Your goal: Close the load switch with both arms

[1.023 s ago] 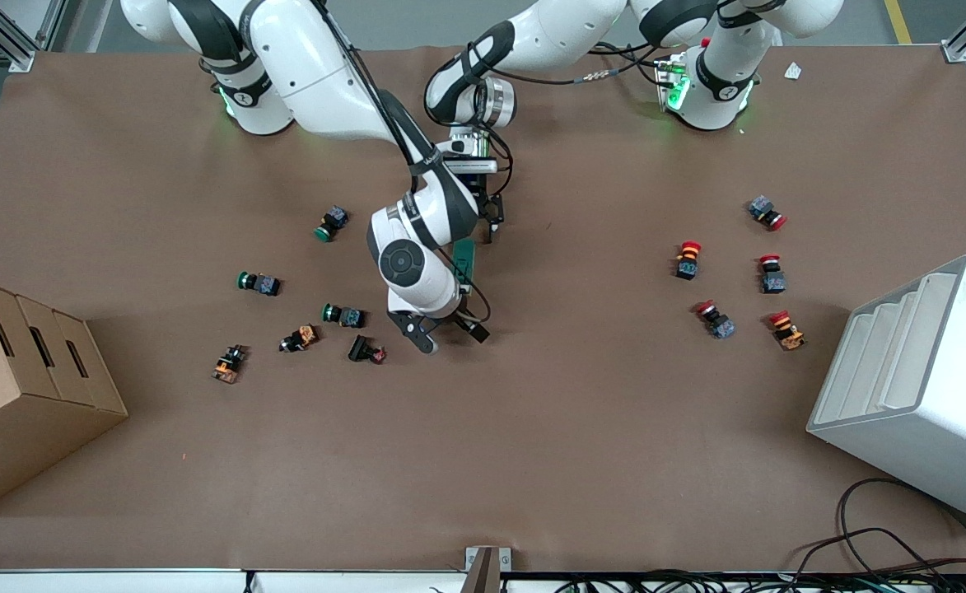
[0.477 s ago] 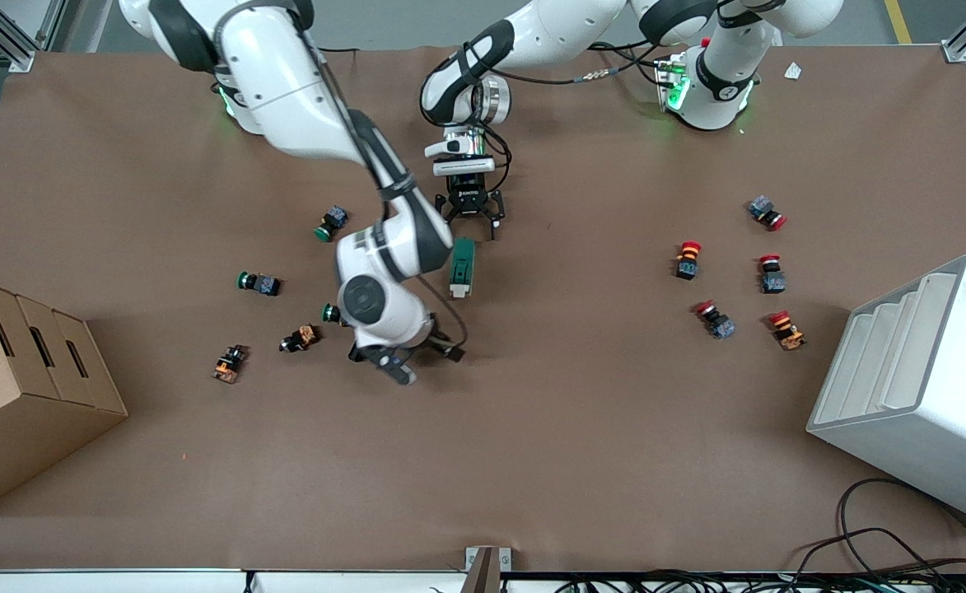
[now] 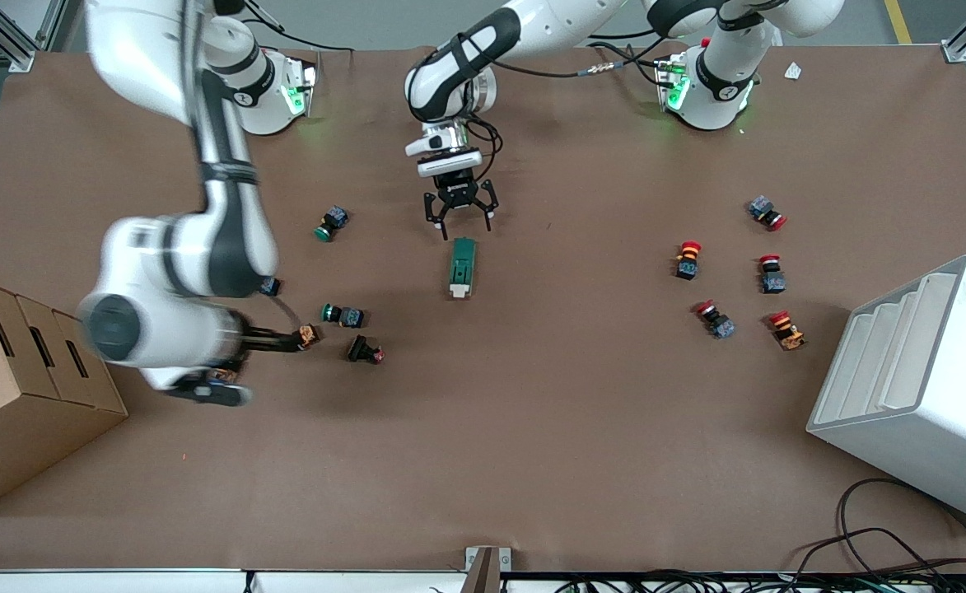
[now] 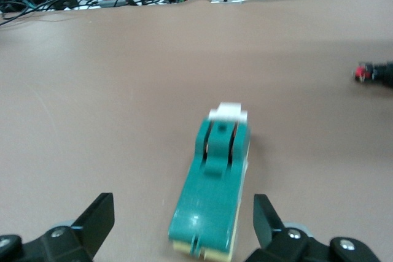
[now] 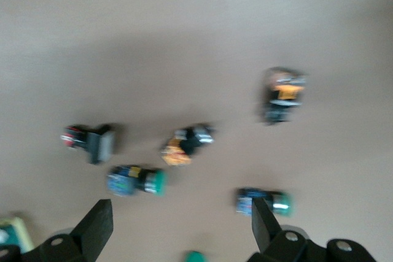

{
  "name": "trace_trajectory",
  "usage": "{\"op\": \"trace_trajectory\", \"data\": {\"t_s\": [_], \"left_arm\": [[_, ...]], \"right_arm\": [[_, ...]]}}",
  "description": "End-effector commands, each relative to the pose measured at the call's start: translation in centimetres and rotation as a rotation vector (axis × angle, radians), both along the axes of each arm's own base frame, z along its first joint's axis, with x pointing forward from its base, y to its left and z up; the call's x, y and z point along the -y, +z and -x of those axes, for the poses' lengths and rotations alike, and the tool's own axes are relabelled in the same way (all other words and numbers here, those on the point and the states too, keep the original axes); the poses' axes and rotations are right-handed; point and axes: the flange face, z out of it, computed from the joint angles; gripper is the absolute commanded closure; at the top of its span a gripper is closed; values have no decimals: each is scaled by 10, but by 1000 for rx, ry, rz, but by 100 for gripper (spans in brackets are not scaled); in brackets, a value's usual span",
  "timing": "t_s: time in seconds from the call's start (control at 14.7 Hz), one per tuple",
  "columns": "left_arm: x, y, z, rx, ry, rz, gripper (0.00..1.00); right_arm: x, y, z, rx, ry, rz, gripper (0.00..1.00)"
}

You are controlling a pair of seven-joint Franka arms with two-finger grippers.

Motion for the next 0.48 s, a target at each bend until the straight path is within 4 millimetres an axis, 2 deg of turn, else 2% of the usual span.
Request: {"op": "trace_trajectory", "data": {"t_s": [0.0, 0.07, 0.14, 0.2, 0.27, 0.34, 0.41], "left_arm": [[8, 93, -43, -118, 71, 14, 0], [7, 135, -64, -183, 112, 38, 0], [1, 171, -86, -263, 138, 48, 0], [-8, 208, -108, -330, 126, 41, 0], [-24, 241, -131, -381, 103, 17, 0], [-47, 267, -157, -416, 98, 9, 0], [-70, 289, -182, -446, 93, 4, 0]], "right_arm": [[76, 52, 15, 5, 106, 16, 0], [110, 71, 20, 12, 130, 17, 0], [136, 85, 23, 24, 146, 22, 0], [153, 97, 25, 33, 140, 29, 0], [159, 109, 26, 40, 135, 36, 0], [161, 123, 26, 37, 133, 42, 0], [173, 130, 27, 29, 114, 39, 0]]}}
